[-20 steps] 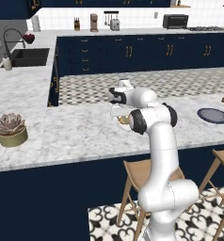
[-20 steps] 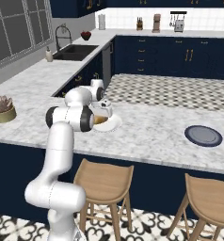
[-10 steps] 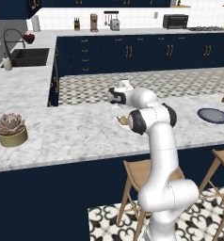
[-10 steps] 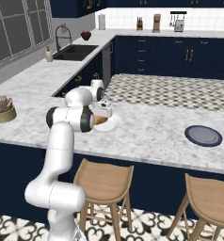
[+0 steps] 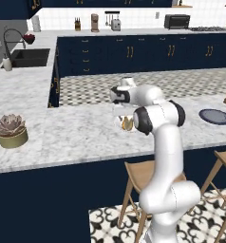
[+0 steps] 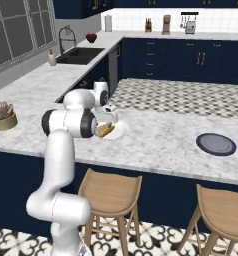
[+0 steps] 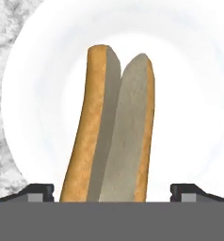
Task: Place one bun and one sausage from the bowl on each plate.
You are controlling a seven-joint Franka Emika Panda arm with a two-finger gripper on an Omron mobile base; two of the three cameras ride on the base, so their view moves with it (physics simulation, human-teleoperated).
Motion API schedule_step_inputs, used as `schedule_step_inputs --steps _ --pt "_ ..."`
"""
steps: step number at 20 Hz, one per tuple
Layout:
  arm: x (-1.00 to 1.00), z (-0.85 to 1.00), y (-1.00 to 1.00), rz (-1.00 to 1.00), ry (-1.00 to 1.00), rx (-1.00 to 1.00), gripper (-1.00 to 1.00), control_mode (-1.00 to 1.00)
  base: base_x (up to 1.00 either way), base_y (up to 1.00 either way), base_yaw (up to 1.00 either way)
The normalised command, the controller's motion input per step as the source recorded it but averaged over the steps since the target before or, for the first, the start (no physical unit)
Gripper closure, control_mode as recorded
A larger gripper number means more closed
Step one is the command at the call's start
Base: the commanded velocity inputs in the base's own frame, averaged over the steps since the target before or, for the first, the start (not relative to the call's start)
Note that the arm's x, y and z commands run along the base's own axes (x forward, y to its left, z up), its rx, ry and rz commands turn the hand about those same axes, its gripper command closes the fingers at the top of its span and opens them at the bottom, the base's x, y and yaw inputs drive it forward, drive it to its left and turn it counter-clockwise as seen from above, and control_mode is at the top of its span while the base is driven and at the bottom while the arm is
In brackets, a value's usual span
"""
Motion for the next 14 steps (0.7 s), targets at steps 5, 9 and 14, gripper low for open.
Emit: schedule_step_inputs --steps 5,9,14 --pt "-0.8 0.72 -0.17 0.0 -0.29 0.0 -1.0 -1.0 0.0 0.0 0.0" --pt "-1.0 0.56 -0.2 0.02 -0.27 0.0 -1.0 -1.0 0.0 0.0 0.0" --pt "-0.99 0.55 -0.2 0.02 -0.22 0.0 -1.0 -1.0 0.0 0.0 0.0"
